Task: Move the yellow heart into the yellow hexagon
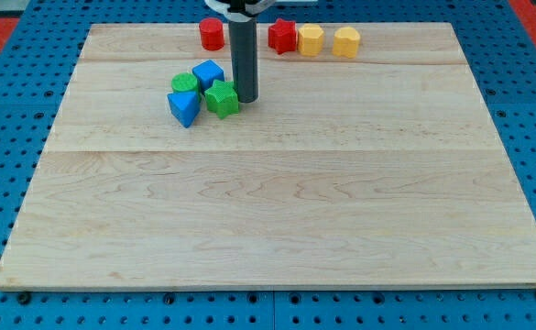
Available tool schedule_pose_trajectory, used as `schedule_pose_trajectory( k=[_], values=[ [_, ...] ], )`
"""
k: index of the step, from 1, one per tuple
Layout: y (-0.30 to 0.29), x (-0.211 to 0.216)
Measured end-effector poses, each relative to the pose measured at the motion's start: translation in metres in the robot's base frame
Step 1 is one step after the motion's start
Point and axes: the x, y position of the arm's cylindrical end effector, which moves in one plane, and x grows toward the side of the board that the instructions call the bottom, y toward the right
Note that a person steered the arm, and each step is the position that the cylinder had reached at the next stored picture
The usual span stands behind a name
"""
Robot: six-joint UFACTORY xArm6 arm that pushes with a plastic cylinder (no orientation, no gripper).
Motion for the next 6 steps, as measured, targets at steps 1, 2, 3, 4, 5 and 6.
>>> schedule_pose_trajectory(
  k=[1, 2, 3, 4, 5, 6],
  values=[
    [0.045, -0.001],
    [0.083, -0.05],
    [0.165, -0.061],
    [0.243, -0.092],
    [0.226, -0.114],
    [0.171, -0.114]
  ],
)
